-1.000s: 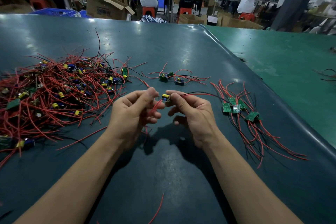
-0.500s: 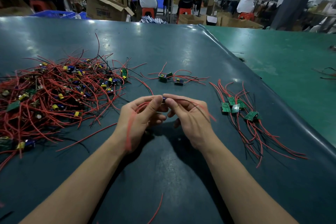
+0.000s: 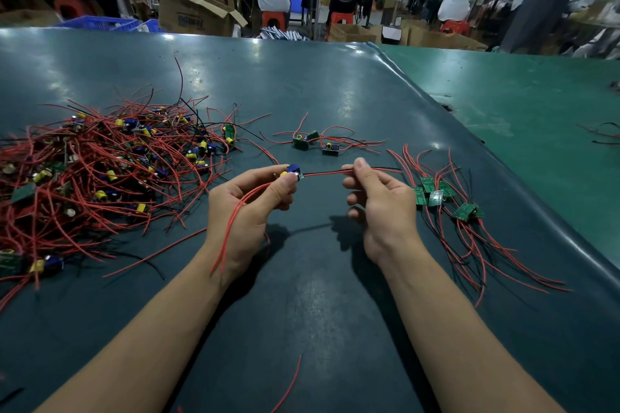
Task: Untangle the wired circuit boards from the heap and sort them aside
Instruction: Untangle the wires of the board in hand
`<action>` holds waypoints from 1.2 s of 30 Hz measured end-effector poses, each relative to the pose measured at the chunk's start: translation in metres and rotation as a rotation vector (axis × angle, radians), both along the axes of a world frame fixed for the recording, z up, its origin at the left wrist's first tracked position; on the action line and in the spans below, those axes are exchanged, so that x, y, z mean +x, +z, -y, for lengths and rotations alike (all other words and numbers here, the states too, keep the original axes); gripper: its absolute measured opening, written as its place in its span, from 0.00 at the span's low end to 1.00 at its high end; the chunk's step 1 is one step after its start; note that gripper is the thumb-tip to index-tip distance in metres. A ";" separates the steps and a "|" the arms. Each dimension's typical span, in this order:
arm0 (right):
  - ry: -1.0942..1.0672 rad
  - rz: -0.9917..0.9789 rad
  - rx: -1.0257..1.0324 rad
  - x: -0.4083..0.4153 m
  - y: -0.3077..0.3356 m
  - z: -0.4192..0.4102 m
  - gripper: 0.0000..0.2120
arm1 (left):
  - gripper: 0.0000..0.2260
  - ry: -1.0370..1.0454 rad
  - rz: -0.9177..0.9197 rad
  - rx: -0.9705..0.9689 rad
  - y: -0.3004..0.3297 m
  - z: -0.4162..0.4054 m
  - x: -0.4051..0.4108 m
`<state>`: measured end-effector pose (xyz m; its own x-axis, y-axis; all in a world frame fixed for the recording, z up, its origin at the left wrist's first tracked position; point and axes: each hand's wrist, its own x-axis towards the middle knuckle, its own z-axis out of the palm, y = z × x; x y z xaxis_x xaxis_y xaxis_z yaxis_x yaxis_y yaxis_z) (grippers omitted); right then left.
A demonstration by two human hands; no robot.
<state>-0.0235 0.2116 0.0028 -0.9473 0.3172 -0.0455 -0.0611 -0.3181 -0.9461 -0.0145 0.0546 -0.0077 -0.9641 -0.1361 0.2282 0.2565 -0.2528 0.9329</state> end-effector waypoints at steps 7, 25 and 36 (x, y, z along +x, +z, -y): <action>-0.121 0.051 -0.072 -0.002 0.002 -0.010 0.11 | 0.04 0.082 -0.043 0.021 -0.002 0.001 -0.001; 0.280 0.262 -0.366 0.004 -0.002 0.017 0.09 | 0.08 0.170 -0.135 -0.031 -0.002 -0.001 -0.002; 0.657 0.362 -0.353 0.014 0.005 0.019 0.27 | 0.10 0.279 -0.212 -0.098 -0.005 -0.003 0.000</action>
